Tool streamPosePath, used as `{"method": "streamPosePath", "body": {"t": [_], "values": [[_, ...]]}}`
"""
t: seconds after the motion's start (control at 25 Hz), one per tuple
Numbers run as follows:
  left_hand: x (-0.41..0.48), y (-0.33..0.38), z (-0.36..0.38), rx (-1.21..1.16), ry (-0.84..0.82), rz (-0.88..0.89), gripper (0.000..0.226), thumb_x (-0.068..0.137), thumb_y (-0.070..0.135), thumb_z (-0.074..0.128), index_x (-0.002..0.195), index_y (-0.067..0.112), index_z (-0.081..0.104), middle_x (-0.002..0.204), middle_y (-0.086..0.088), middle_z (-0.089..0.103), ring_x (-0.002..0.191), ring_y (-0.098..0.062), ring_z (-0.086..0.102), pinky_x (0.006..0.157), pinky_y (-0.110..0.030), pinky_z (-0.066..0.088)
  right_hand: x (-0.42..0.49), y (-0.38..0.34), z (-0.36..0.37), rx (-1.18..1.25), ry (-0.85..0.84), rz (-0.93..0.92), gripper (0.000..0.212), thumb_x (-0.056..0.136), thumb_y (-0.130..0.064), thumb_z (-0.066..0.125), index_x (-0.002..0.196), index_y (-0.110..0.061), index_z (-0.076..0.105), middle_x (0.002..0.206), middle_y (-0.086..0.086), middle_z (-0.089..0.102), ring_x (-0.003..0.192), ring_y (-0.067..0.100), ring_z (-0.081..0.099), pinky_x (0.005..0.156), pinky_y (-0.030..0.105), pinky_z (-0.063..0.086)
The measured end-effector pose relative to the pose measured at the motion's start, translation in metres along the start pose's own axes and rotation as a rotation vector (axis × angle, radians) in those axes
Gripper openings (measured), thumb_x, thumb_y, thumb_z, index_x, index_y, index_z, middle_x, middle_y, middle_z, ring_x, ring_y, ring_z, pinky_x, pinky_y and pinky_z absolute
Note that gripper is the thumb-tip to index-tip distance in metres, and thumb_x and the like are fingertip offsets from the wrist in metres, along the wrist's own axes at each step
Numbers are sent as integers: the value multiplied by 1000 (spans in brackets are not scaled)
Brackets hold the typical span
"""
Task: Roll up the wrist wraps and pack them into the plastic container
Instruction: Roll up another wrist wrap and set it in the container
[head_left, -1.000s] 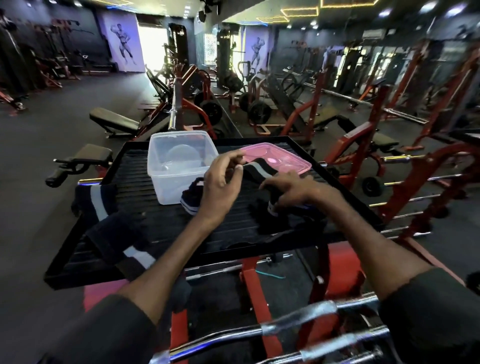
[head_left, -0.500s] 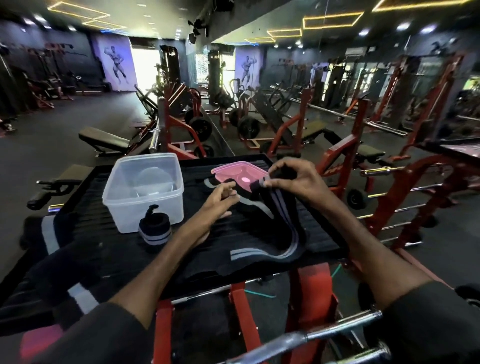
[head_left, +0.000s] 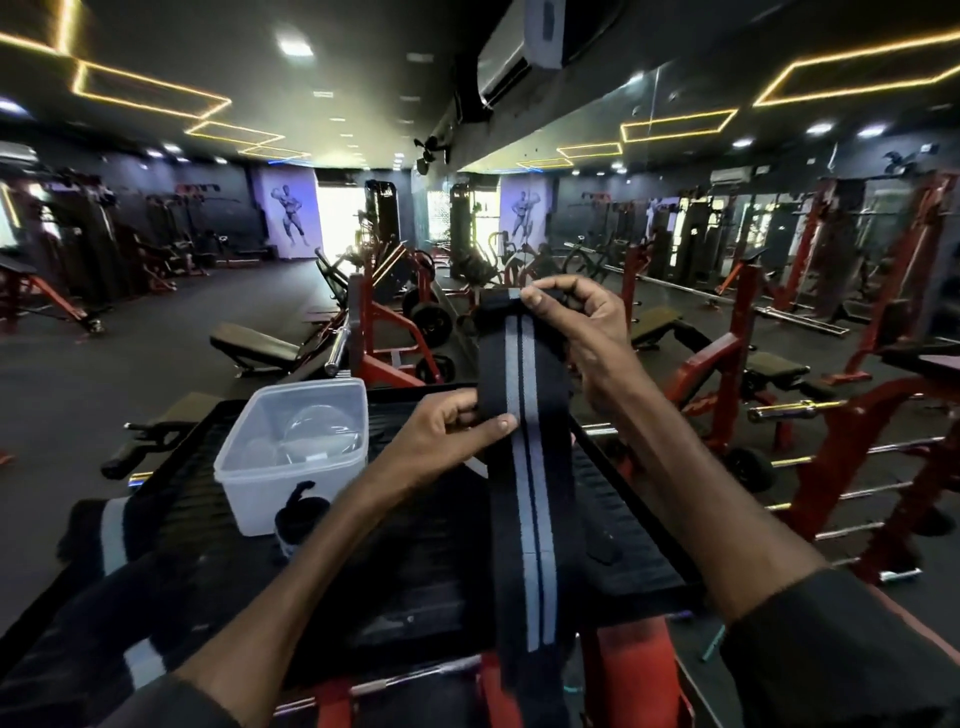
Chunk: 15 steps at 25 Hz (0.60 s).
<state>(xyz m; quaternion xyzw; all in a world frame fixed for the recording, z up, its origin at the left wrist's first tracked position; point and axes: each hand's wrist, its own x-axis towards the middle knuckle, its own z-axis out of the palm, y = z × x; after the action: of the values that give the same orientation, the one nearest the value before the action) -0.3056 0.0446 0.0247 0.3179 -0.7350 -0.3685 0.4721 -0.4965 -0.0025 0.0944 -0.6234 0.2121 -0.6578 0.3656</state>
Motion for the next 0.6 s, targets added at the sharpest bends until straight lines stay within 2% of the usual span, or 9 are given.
{"method": "streamPosePath", "body": {"t": [0.08, 0.16, 0.28, 0.4, 0.44, 0.52, 0.6], "values": [[-12, 2, -7, 13, -17, 21, 23, 91, 12, 70, 111, 24, 72, 107, 11, 78, 105, -7, 72, 87, -21, 55, -1, 10, 3, 35, -54, 42, 12, 89, -1, 73, 101, -3, 70, 90, 3, 77, 86, 13, 73, 76, 24, 59], [-23, -9, -10, 22, -37, -44, 22, 91, 14, 71, 112, 21, 73, 111, 4, 78, 108, -15, 72, 92, -30, 56, -10, 32, 7, 43, -97, 117, 15, 89, -5, 75, 103, -3, 70, 91, 3, 78, 86, 14, 74, 73, 25, 60], [-39, -46, -9, 35, -103, -257, 18, 95, 12, 68, 112, 17, 73, 108, 0, 77, 103, -18, 70, 96, -41, 53, -33, 81, 7, 23, -95, 244, 14, 88, -4, 75, 101, -1, 71, 86, 1, 79, 83, 11, 75, 72, 22, 58], [-51, -76, -9, -22, -158, -477, 33, 92, 29, 70, 124, 21, 69, 125, 2, 72, 122, -18, 64, 109, -45, 47, -54, 121, 4, 41, -77, 343, 12, 89, -5, 74, 100, -1, 72, 88, 2, 80, 86, 12, 75, 78, 24, 58], [-52, -82, -9, -71, -102, -514, 38, 89, 34, 71, 126, 25, 68, 128, 5, 71, 126, -16, 62, 111, -46, 46, -58, 131, 2, 68, -72, 367, 10, 90, -4, 73, 100, -2, 71, 89, 2, 79, 86, 11, 75, 78, 23, 58], [-43, -89, -11, -207, 121, -540, 42, 86, 39, 72, 126, 29, 65, 129, 3, 70, 127, -19, 61, 111, -50, 45, -62, 145, -2, 124, -72, 416, 7, 92, -2, 70, 99, -3, 71, 88, 2, 79, 84, 10, 74, 76, 21, 57], [-27, -91, -11, -314, 284, -550, 46, 87, 39, 72, 130, 29, 61, 131, 1, 68, 127, -21, 60, 105, -48, 51, -63, 157, -5, 163, -102, 460, 7, 91, -4, 72, 98, -6, 72, 91, 6, 79, 84, 14, 74, 77, 24, 59]]}}
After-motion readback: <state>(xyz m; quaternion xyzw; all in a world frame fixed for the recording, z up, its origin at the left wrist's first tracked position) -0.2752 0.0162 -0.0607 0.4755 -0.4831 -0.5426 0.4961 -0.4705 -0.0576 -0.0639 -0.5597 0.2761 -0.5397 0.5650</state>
